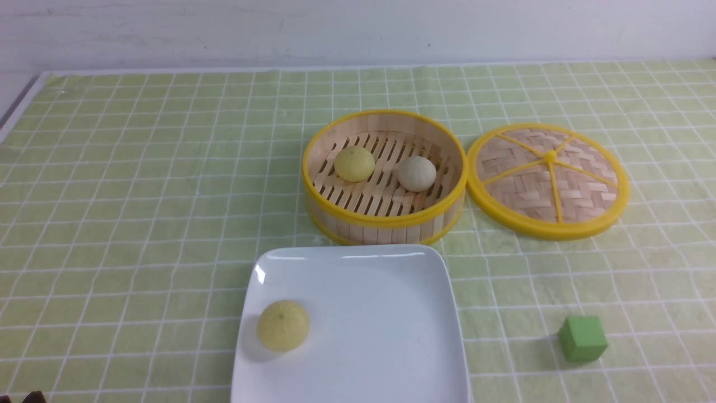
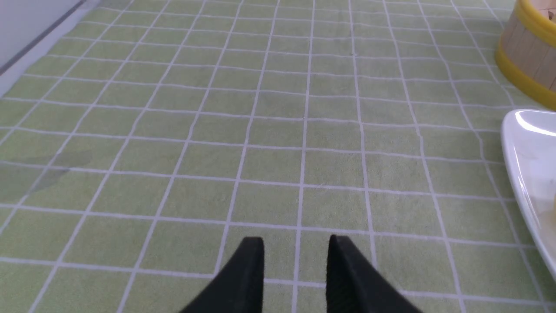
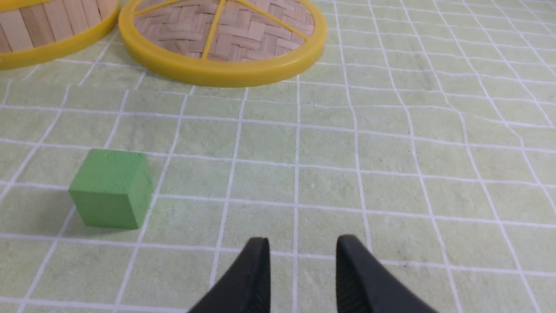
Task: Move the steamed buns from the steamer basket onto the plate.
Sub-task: Use the right arm to grab the steamed stuffed bun that is closest to it
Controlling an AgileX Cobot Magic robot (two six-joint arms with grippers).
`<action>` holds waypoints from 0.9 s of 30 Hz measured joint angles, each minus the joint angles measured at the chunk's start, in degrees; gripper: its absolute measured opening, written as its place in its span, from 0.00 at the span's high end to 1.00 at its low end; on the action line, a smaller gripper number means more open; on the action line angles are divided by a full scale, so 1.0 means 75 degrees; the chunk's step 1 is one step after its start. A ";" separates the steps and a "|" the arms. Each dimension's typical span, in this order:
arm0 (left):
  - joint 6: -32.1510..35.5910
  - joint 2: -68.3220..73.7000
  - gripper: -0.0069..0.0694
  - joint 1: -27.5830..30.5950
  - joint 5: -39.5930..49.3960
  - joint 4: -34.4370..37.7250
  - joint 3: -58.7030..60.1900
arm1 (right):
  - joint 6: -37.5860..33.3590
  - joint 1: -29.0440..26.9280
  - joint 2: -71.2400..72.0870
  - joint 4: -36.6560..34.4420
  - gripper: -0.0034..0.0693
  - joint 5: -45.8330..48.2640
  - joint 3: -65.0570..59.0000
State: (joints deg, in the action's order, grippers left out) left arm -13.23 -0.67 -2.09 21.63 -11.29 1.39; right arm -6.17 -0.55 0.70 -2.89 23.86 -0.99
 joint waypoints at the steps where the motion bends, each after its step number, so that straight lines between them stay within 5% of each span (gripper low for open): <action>1: 0.0000 0.0000 0.59 0.0000 0.0000 0.0000 0.0000 | 0.0000 0.0000 0.0000 0.0000 0.62 0.0000 0.0000; 7: -0.0019 0.0000 0.59 0.0000 0.0000 0.0023 0.0000 | 0.0092 0.0000 0.0000 0.0052 0.62 -0.0125 0.0000; 10: -0.0454 0.0000 0.59 0.0000 -0.0063 0.0409 0.0000 | 0.0695 0.0000 0.0000 -0.0774 0.62 -0.0193 -0.0018; 11: -0.1375 0.0000 0.59 0.0000 -0.0141 0.1417 0.0006 | 0.1453 0.0000 0.0000 -0.1839 0.62 -0.0202 -0.0041; 16: -0.3856 0.0000 0.59 0.0000 -0.0201 0.4260 0.0025 | 0.3035 0.0000 0.0000 -0.4278 0.62 -0.0226 -0.0058; 19: -0.4590 0.0000 0.59 0.0000 -0.0325 0.4954 0.0025 | 0.3293 0.0000 0.0000 -0.5009 0.62 -0.0283 -0.0058; 24: -0.4823 0.0000 0.60 0.0000 -0.0999 0.5212 0.0030 | 0.3299 0.0000 0.0000 -0.5341 0.63 -0.0659 -0.0049; 27: -0.4102 0.0000 0.68 -0.0053 -0.0737 0.5003 -0.0631 | 0.2812 0.0000 0.0000 -0.5263 0.72 -0.0812 0.0479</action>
State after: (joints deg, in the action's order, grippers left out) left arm -43.99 -0.67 -2.49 16.10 26.23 -3.34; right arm 14.92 -0.55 0.70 -42.37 17.77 2.60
